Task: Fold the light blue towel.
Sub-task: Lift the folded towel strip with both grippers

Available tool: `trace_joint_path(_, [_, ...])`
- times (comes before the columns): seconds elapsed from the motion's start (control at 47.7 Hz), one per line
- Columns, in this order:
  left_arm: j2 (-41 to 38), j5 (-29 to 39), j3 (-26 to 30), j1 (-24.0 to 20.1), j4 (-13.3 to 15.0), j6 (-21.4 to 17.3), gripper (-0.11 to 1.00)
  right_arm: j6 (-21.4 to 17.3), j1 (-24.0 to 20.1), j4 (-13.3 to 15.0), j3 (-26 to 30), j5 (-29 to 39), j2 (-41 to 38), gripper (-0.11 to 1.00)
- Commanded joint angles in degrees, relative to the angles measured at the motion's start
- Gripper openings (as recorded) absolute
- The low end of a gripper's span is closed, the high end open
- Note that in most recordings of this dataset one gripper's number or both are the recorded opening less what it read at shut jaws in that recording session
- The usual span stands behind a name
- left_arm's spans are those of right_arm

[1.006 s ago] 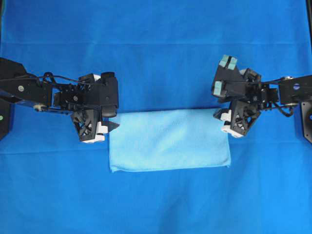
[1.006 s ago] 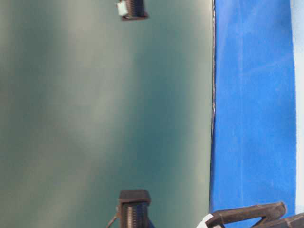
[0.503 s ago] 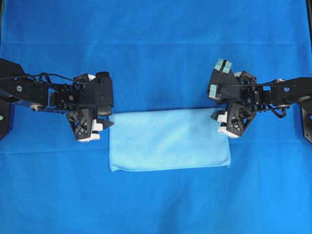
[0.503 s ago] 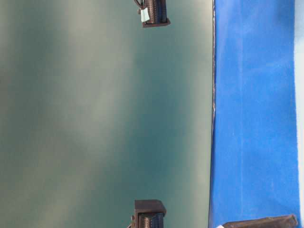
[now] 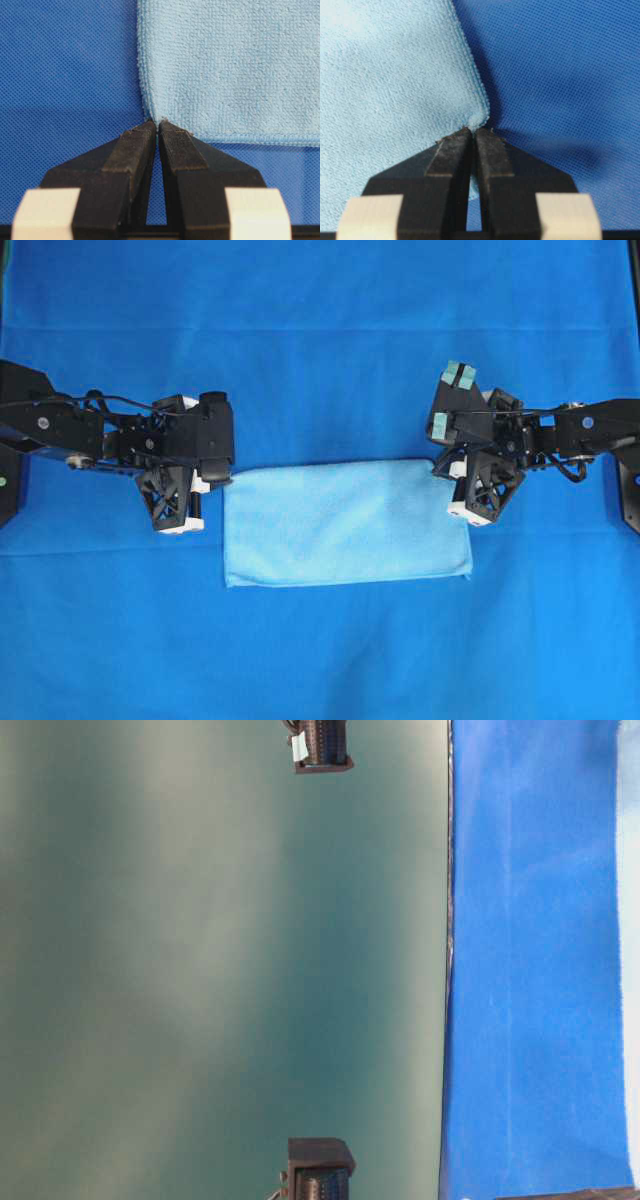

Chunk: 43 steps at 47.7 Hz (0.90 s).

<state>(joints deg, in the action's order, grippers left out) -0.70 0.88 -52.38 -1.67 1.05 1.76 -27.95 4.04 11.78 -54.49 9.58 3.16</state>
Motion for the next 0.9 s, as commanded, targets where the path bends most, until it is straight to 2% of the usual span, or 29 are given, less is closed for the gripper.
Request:
trace_joint_path(0.0, [0.5,0.2,0.9,0.2,0.1,0.1,0.02,0.0,0.1,0.1,0.3,0.1,0.5,0.02])
trace_joint_path(0.189, [3.8,2.5,2.7,0.3,0.1,0.4,0.02,-0.2,-0.3,-0.1,0.8,2.5,4.4,0.02])
trace_joint_path(0.398, [9.8,9.4,5.8,0.3,0.1,0.4,0.02,0.1,-0.9,0.1,1.9,10.4,13.3,0.02])
trace_joint_path(0.566, [15.7,12.4,7.3,0.3,0.1,0.2,0.03,0.2,-1.0,0.1,3.1,16.0,20.5,0.02])
trace_joint_path(0.88, [23.5,17.7,9.3,0.4,0.1,0.2,0.02,0.4,-1.1,1.1,6.2,22.8,29.5,0.02])
